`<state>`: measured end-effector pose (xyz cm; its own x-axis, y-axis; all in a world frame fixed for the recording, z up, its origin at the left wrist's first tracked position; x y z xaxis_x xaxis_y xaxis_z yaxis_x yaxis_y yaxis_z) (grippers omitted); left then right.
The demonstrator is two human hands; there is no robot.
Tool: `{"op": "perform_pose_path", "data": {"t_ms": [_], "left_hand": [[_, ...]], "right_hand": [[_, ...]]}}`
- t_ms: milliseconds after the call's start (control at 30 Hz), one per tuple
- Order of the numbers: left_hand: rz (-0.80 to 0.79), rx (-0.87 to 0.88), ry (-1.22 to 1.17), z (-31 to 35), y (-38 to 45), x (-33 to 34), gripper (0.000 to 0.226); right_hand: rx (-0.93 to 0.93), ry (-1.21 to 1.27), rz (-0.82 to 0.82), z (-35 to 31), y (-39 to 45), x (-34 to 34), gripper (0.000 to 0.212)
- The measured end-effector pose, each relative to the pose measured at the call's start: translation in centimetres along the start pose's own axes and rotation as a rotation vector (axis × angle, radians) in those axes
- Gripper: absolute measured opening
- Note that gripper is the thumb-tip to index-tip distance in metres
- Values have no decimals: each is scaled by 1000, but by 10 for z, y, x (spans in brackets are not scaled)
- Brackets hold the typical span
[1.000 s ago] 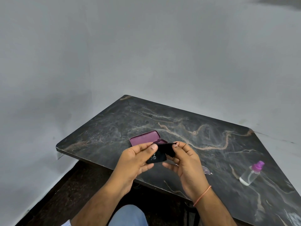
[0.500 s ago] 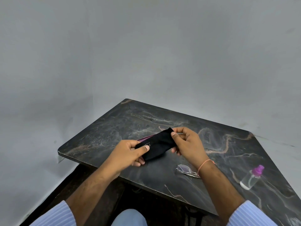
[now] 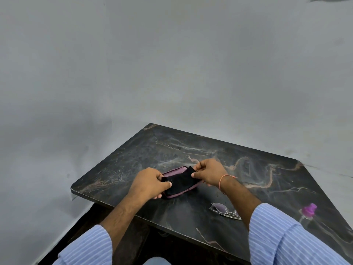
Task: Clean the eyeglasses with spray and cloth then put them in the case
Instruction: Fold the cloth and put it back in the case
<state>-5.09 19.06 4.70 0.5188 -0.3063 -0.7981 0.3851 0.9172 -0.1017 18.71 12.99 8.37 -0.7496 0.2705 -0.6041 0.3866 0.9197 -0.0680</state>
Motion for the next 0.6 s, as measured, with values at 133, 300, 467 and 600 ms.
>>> {"op": "perform_pose_path", "data": {"t_ms": [133,300,467,600], "left_hand": [[-36,-20,116,1,1,7,24],[-77,-52,198,-1,0,15,30],[-84,-17,299,5,6,16,44],[-66,7,337,11,14,14,45]], "right_hand": [[-66,-201,-38,-5,4,10,15],[-113,-333,-50,-1,4,19,23],[-146,-401,-31,2,4,23,28],[-185,-446,24,2,6,18,25]]}}
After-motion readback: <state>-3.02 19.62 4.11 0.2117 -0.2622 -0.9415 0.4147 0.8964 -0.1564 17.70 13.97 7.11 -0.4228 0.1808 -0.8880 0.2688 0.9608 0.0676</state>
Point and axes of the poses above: each hand's wrist, its own y-axis towards the middle knuckle, its own x-axis out of the palm, z = x × y, the point moved 9 cm from there along y, towards the middle knuckle, and after that the axes turned 12 degrees about y, right-handed, at the moved point
